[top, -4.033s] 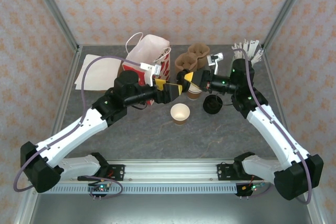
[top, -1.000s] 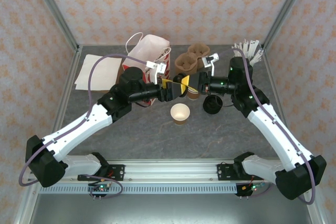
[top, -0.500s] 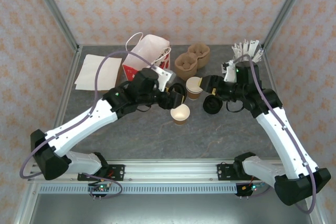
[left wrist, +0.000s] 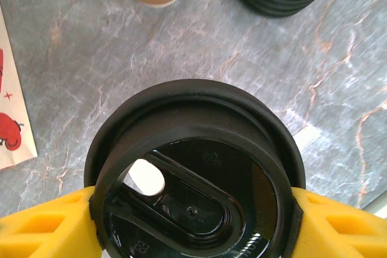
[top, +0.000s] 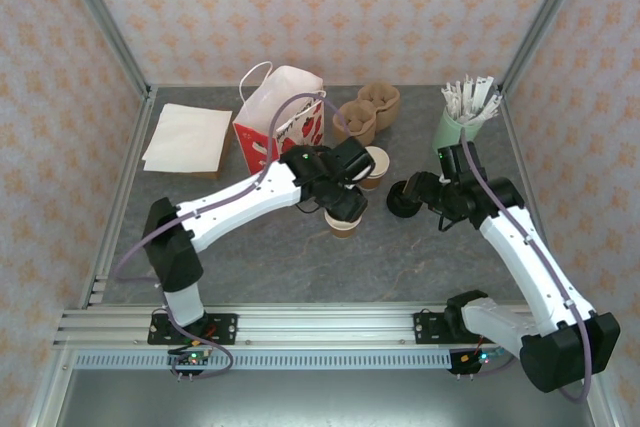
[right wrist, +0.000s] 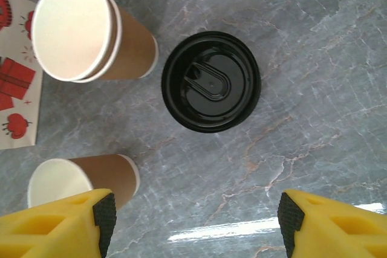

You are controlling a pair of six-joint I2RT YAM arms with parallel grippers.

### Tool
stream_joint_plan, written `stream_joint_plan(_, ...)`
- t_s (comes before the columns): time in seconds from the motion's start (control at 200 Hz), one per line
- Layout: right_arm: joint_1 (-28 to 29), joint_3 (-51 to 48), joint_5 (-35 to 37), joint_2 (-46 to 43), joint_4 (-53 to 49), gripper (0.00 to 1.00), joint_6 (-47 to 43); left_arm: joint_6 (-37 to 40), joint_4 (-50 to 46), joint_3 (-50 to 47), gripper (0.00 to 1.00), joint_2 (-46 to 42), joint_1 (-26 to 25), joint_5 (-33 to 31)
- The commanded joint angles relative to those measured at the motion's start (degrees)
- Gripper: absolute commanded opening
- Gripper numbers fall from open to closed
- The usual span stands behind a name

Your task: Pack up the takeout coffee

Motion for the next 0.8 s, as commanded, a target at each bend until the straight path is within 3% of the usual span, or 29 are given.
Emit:
stream_joint_plan(0.0, -0.28, -1.87, 2.96, -0.40, 0.19, 0.73, -0.36, 0.29, -6.50, 3.58, 0.62, 2.16, -0.81, -1.24)
stream_joint_plan(0.796, -0.29, -4.01, 0.19, -0.16, 2.70, 0.72, 0.28, 1.00, -7.79, 7.46, 0.63, 10.38, -0.91, -4.69)
